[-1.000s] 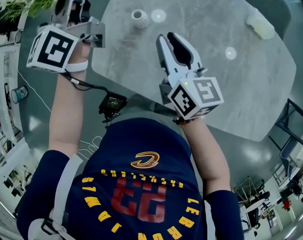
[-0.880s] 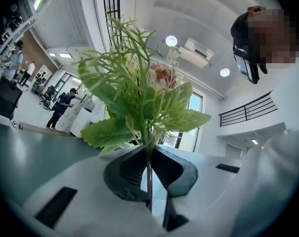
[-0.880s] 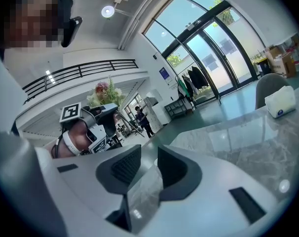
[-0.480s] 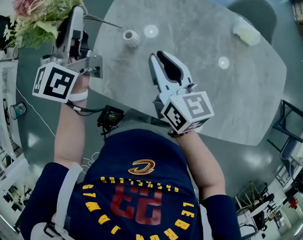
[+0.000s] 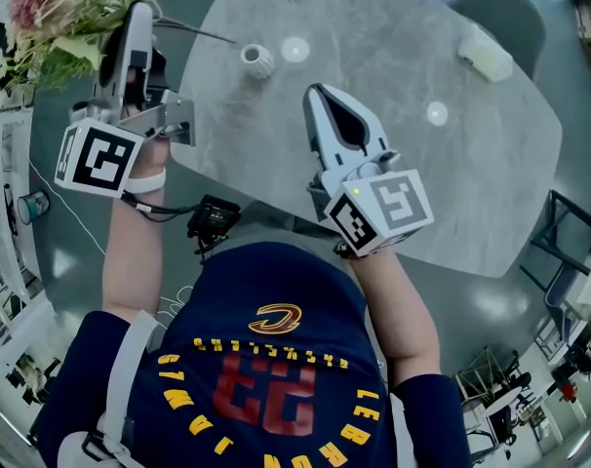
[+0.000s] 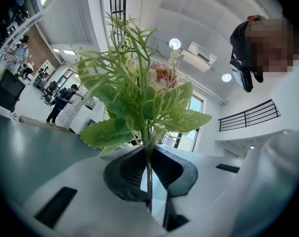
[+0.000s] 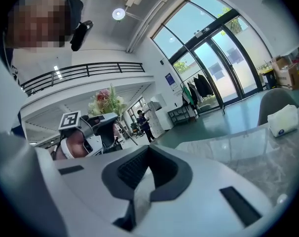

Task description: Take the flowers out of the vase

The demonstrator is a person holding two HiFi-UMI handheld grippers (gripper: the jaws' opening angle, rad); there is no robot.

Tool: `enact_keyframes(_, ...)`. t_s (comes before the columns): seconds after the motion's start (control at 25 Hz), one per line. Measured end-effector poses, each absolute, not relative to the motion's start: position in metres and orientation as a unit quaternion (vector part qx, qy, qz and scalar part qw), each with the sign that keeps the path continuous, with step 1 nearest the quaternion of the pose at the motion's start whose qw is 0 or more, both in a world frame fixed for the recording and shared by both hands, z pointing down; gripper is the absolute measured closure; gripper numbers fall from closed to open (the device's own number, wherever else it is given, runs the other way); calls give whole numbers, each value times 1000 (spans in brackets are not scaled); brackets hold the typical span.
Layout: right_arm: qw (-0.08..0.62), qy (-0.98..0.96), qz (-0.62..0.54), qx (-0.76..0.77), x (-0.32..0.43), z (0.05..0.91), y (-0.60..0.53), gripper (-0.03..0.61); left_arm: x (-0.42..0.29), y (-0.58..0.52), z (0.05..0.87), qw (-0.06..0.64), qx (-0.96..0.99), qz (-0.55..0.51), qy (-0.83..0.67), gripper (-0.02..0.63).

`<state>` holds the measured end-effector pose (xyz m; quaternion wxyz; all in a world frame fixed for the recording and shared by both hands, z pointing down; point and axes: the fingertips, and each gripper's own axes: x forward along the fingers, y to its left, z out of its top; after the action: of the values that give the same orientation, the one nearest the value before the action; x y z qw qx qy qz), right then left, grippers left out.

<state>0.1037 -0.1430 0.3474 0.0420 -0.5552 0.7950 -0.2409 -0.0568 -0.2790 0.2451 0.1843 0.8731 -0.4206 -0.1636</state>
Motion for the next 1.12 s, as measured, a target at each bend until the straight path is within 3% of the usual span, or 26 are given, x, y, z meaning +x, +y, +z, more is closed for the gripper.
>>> enact_keyframes(1.12, 35, 801, -216, -558, 100, 339, -145, 572, -58, -279, 251, 192, 871, -162, -422, 584)
